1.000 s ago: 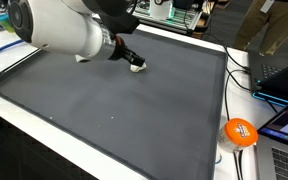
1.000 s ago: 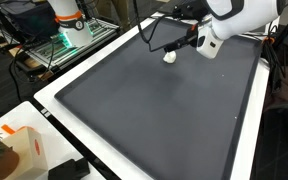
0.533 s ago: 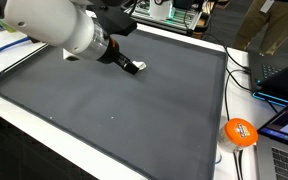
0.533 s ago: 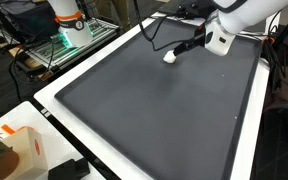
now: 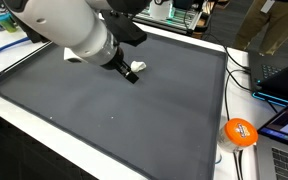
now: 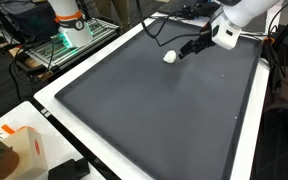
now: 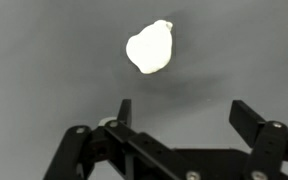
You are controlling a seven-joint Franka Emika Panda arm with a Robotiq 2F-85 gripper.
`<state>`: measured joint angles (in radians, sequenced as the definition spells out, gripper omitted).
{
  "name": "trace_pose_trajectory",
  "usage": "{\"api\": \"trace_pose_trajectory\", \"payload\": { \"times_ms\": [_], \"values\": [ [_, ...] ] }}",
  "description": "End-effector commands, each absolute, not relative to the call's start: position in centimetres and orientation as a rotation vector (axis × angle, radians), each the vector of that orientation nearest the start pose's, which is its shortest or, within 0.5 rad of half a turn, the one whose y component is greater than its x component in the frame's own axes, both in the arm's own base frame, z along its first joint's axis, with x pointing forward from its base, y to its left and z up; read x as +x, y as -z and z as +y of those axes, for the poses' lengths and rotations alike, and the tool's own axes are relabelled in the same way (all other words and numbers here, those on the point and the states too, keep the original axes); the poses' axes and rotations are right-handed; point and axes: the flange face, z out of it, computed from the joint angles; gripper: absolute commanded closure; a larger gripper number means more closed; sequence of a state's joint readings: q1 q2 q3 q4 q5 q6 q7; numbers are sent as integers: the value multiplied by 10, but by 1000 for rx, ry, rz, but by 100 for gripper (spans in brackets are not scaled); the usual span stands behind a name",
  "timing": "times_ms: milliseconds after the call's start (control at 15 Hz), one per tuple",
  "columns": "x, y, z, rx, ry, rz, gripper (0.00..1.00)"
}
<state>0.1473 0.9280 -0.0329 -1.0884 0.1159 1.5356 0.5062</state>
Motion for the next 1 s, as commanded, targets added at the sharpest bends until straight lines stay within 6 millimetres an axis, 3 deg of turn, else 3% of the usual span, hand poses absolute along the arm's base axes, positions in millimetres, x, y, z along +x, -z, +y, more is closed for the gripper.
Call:
{"api": "trace_pose_trajectory", "payload": {
  "times_ms": [0,933],
  "values": [
    [701,-226,108,-3107,-730,653,0],
    [688,-195,107,-3102,-907,521,0]
  ]
}}
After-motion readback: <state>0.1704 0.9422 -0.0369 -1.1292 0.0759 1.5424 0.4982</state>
